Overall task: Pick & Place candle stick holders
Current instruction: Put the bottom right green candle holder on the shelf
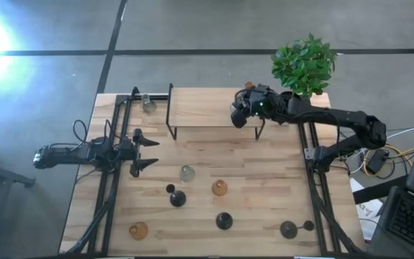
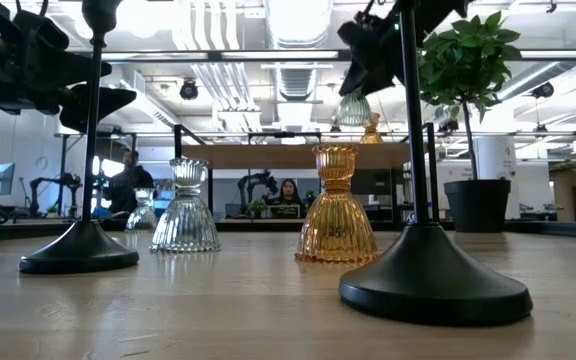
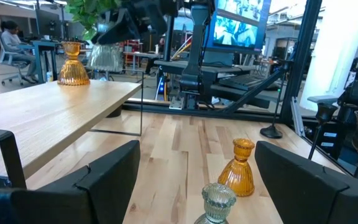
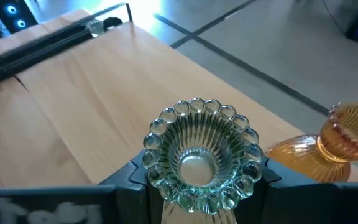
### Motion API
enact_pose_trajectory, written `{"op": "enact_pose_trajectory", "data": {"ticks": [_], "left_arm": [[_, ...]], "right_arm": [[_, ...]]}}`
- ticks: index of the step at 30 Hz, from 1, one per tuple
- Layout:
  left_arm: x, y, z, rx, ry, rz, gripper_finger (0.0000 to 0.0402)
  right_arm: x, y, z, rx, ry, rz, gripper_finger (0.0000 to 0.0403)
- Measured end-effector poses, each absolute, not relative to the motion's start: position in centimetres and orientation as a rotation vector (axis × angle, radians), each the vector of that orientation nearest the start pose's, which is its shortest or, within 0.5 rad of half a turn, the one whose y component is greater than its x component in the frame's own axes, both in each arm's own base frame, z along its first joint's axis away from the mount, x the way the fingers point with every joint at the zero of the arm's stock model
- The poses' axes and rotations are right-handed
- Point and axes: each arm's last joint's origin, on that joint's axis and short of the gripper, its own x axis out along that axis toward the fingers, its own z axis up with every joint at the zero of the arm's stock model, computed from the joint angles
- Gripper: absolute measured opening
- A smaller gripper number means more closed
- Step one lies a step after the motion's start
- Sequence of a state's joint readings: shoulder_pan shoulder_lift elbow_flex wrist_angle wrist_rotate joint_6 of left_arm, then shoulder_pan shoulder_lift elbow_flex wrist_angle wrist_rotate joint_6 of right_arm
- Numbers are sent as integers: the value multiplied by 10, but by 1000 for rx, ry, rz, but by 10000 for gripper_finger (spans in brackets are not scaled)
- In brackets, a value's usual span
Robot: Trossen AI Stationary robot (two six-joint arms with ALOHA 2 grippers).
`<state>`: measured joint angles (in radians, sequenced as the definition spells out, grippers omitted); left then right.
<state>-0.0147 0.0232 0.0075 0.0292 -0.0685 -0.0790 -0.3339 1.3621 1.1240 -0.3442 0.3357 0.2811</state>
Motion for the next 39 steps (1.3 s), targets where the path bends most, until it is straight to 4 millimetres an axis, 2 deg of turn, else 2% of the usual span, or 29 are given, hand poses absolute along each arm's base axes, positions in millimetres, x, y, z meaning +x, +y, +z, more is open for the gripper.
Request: {"op": "enact_pose_trajectory", "data": {"ticks": [10, 18, 39], "left_arm": [[99, 1, 167, -79, -16, 53, 323], [99, 1, 167, -80, -16, 53, 323], [99, 1, 167, -80, -16, 53, 323]], "right_arm": [[275, -114, 278, 240, 463, -742, 121], [272, -118, 268, 245, 450, -754, 121], [264, -137, 268, 230, 435, -786, 121]]}}
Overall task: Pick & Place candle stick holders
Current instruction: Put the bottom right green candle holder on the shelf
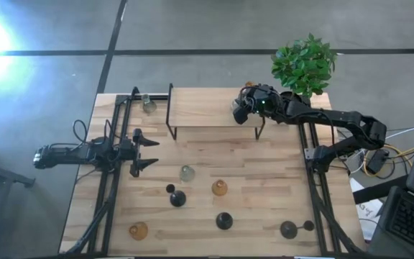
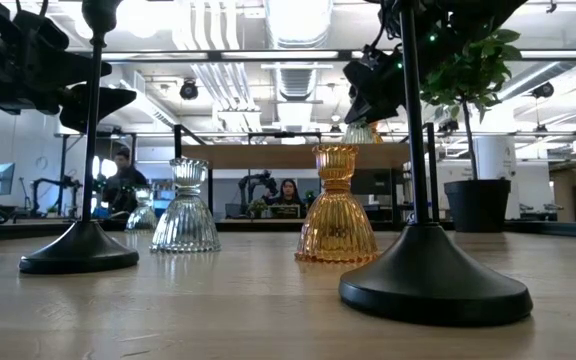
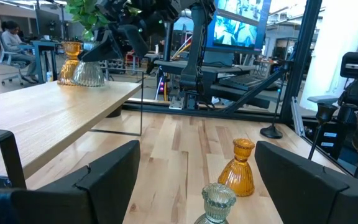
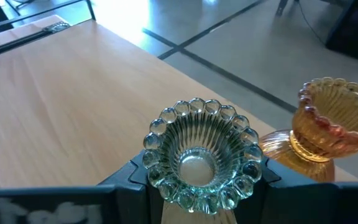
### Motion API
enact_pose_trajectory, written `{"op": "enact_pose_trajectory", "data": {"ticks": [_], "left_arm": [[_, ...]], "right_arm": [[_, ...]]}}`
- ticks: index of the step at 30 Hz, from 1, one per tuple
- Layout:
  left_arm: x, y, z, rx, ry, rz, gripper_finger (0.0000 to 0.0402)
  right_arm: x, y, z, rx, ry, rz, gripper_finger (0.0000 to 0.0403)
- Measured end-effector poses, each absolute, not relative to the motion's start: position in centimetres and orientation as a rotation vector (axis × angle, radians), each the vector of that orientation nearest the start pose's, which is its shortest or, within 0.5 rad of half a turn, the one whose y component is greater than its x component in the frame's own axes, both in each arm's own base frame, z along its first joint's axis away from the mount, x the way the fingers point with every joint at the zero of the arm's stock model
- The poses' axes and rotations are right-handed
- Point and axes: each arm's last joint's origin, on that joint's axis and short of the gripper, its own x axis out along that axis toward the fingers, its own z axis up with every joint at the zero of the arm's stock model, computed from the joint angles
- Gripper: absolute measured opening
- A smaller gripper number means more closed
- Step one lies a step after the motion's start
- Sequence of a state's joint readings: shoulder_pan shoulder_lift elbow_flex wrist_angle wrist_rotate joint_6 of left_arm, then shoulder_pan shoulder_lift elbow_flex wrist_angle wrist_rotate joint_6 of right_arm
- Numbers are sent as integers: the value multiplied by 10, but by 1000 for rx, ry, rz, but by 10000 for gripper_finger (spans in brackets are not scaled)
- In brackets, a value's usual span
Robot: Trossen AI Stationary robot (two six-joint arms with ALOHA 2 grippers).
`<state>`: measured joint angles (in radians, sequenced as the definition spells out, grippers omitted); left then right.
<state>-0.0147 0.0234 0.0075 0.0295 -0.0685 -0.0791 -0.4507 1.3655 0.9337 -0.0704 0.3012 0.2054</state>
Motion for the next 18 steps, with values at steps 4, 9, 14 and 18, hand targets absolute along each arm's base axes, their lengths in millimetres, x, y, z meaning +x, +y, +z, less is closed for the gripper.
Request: {"op": "enact_pose_trajectory", "data": {"ticks": [4, 9, 14, 18], "left_arm": [[99, 1, 167, -79, -16, 53, 323], [99, 1, 167, -80, -16, 53, 323], [99, 1, 167, -79, -16, 53, 323], [99, 1, 167, -80, -16, 53, 323]], "right_arm": [[263, -140, 268, 238, 434, -779, 121], [262, -141, 268, 238, 436, -762, 122], [262, -141, 268, 236, 434, -762, 169], [262, -141, 269, 203, 445, -754, 193]]}}
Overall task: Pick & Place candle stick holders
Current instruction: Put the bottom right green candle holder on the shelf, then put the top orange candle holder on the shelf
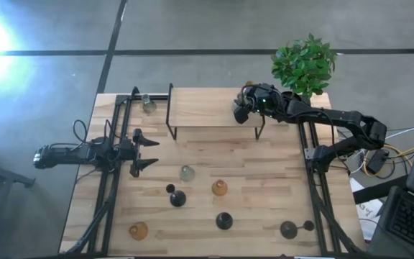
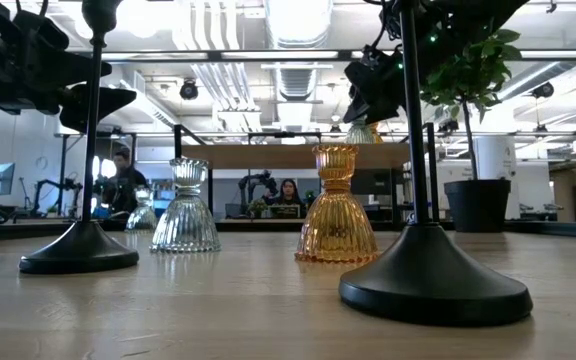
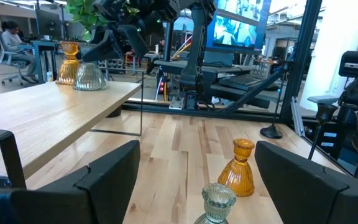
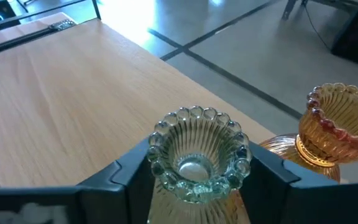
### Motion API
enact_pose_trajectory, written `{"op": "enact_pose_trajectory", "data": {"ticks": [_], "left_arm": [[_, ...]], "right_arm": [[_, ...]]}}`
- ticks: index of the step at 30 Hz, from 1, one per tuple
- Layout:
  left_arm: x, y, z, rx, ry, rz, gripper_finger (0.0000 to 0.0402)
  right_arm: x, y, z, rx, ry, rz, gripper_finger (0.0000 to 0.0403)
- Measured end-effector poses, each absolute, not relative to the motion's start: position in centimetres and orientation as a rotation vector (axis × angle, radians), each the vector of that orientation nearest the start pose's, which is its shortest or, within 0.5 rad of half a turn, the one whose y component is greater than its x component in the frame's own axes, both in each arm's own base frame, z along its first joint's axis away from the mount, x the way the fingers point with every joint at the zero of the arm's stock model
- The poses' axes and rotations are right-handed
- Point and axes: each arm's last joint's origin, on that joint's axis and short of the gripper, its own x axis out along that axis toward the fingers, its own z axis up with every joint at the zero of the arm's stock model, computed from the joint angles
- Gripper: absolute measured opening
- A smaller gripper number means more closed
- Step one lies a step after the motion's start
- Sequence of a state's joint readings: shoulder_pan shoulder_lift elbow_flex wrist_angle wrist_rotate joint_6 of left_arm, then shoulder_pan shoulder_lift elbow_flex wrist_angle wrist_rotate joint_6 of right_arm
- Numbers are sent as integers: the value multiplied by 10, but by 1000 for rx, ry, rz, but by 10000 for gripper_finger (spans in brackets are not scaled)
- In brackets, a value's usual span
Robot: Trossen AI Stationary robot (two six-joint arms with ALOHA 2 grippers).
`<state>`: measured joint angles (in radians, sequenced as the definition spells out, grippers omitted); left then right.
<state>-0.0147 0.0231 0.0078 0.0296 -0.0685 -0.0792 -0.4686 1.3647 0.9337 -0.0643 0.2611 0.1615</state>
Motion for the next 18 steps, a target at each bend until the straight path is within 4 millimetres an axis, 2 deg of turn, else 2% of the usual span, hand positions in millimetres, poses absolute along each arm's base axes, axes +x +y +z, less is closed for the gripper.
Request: {"op": "enact_pose_trajectory", "data": {"ticks": [18], "left_arm": [[99, 1, 167, -80, -15, 53, 323]], "right_arm": [[266, -141, 287, 197, 420, -721, 203]]}}
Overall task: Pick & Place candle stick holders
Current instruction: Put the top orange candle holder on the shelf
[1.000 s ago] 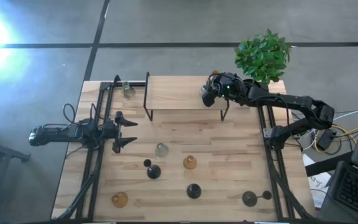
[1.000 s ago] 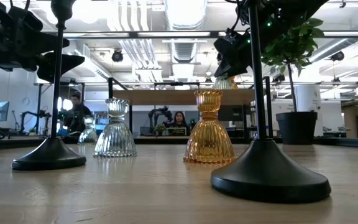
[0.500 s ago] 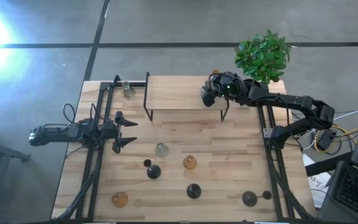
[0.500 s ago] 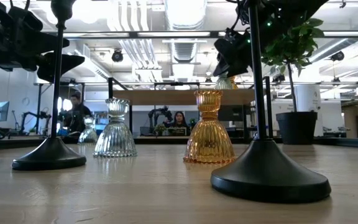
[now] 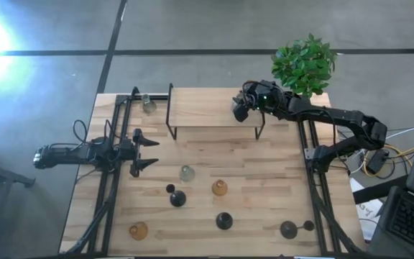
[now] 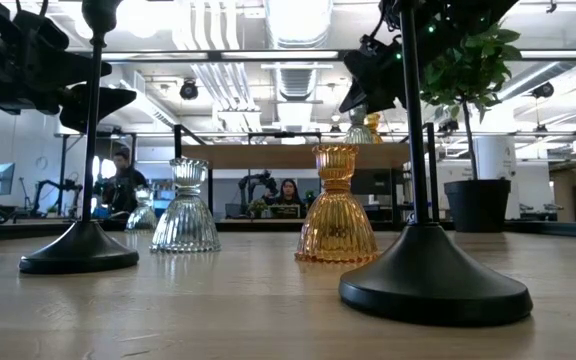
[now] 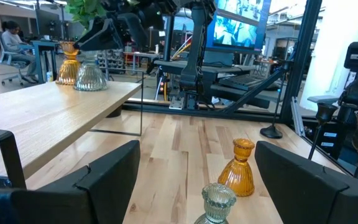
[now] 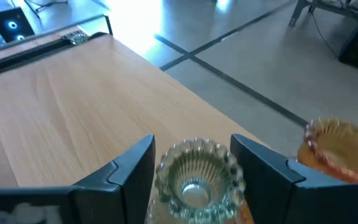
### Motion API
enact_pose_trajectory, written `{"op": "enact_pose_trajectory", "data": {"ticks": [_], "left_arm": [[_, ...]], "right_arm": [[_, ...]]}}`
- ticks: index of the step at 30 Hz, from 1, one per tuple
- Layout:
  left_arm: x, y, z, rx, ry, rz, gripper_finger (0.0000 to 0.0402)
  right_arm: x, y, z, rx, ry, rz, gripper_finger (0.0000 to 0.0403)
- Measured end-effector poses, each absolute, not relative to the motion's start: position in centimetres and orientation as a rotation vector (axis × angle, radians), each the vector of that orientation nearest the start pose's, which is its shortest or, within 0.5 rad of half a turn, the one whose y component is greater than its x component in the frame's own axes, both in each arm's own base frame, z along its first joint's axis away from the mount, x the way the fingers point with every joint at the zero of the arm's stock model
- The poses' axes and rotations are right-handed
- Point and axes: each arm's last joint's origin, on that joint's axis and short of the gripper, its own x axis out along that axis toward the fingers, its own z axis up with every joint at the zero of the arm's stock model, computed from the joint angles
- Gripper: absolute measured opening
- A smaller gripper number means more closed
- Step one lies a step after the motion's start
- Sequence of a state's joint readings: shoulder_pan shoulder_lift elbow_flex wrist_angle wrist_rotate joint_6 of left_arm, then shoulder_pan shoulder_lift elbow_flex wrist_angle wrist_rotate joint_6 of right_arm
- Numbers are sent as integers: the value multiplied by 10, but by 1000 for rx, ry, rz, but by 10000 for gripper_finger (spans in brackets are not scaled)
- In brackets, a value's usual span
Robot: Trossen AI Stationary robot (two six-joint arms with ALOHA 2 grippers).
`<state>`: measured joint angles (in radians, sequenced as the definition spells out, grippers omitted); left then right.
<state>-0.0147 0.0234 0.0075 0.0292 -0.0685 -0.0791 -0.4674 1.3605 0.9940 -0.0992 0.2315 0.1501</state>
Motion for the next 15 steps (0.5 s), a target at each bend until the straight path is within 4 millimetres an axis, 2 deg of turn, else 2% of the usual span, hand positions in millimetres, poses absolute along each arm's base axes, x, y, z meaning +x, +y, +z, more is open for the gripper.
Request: {"op": "enact_pose_trajectory", "data": {"ticks": [9, 12, 15], "left_arm": [[99, 1, 167, -79, -16, 53, 323], [99, 1, 167, -79, -16, 53, 323], [99, 1, 167, -79, -16, 53, 323]], "right_arm": [[270, -143, 314, 130, 373, -701, 203], [271, -144, 333, 83, 361, -692, 203], [270, -140, 362, 22, 353, -672, 203]]}}
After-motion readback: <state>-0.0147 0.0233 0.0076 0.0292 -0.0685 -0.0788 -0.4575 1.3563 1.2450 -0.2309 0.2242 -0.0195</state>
